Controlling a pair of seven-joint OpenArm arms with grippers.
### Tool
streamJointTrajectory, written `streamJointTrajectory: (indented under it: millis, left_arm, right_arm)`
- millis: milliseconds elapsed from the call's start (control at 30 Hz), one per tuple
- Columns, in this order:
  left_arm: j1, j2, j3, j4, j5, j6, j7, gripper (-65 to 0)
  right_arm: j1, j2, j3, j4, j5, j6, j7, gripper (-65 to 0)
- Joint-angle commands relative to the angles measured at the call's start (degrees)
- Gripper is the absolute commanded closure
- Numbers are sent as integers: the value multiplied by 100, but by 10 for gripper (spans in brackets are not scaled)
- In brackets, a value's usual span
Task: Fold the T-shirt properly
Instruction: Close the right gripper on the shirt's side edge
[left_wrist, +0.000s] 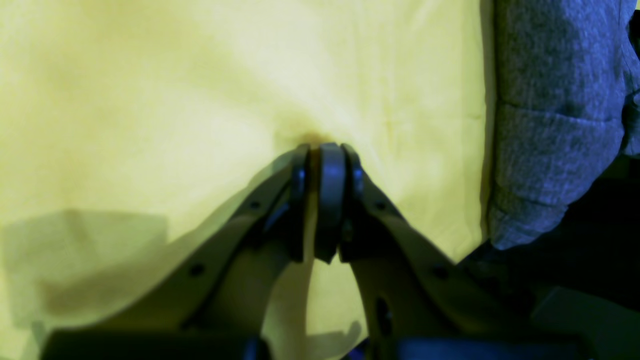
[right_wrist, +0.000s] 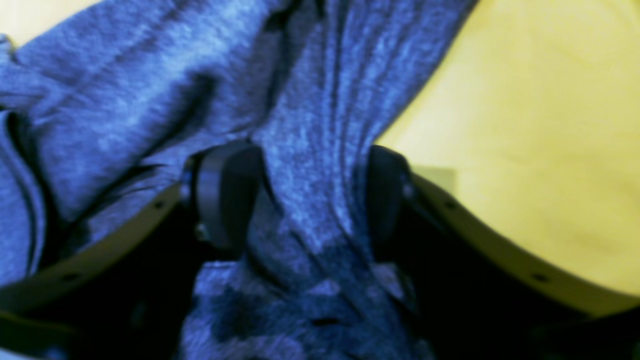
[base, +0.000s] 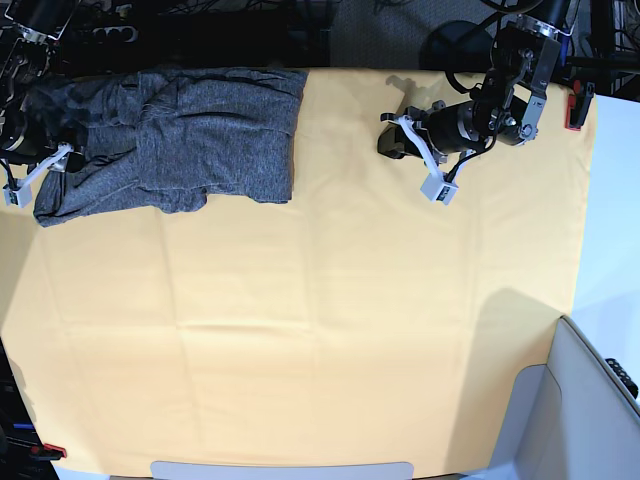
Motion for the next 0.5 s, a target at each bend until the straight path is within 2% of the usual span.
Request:
streamJointTrajectory:
  millis: [0,133,167,333,467]
  left_arm:
    - [37,-42,36,-36,258,119,255,-45]
    - [37,-42,36,-36,258,119,255,-42]
    - [37,-42,36,-36,258,119,255,-41]
    - [45,-51,1,-36,258,127,255,-40]
    - [45,-68,-8,-36,258,127,255,-40]
  right_arm:
    - [45,-10,4,31,-56,10,-141,-228]
    - [71,-177,4,40,-487,1,-124,-17]
    - [106,-204,4,40,-557,1,-124,0]
    - [141,-212,22,189,-575,10,-115,0]
    - [45,-239,31,884,-575,1,-141,0]
